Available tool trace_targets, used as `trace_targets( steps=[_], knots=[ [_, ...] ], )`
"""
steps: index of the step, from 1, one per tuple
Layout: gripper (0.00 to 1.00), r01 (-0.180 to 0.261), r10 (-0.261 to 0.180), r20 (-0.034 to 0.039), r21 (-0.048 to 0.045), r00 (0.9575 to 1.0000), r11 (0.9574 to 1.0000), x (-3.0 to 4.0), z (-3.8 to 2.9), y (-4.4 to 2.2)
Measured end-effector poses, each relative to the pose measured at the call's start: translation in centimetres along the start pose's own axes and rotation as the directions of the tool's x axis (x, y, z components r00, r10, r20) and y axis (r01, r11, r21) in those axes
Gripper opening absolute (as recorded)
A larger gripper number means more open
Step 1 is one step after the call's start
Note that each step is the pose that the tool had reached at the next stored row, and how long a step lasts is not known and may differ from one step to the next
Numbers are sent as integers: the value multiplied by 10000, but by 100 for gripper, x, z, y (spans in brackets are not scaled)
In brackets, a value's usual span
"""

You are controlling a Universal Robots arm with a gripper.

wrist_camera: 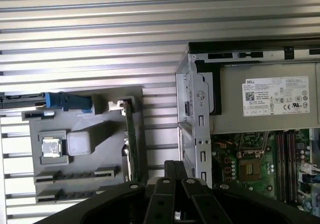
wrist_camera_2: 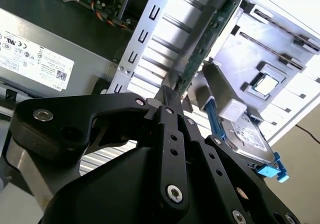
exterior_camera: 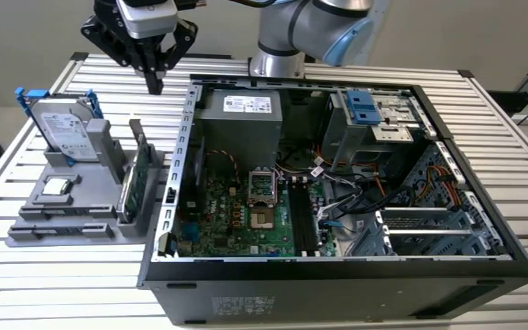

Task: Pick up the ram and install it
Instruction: 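Reach for the ram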

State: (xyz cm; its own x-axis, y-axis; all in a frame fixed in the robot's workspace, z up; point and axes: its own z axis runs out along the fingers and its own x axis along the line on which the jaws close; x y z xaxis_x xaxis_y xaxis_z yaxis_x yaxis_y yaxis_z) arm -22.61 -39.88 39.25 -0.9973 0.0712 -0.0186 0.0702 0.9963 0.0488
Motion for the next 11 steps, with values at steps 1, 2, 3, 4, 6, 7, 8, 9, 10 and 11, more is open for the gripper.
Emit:
trace_targets(
  steps=[1,2,3,4,6,7,8,9,10,11],
  knots=[
    [0,0,0,-1,1,10000,10000,10,-1,-1],
    [0,1,-1,0,1,10000,10000,19,-1,-2],
    [0,0,0,-1,0,10000,10000,29,-1,-2],
    [0,0,0,-1,0,10000,10000,38,-1,-3],
    [0,0,0,0,0,10000,10000,58,-1,-4],
    [0,0,0,0,0,10000,10000,68,-2,-5],
    [0,0,0,0,0,10000,10000,78,-2,-6],
    [0,0,0,0,0,10000,10000,88,-2,-6],
    [0,0,0,0,0,10000,10000,98,-2,-7],
    [0,0,0,0,0,10000,10000,109,-2,-8]
  ],
)
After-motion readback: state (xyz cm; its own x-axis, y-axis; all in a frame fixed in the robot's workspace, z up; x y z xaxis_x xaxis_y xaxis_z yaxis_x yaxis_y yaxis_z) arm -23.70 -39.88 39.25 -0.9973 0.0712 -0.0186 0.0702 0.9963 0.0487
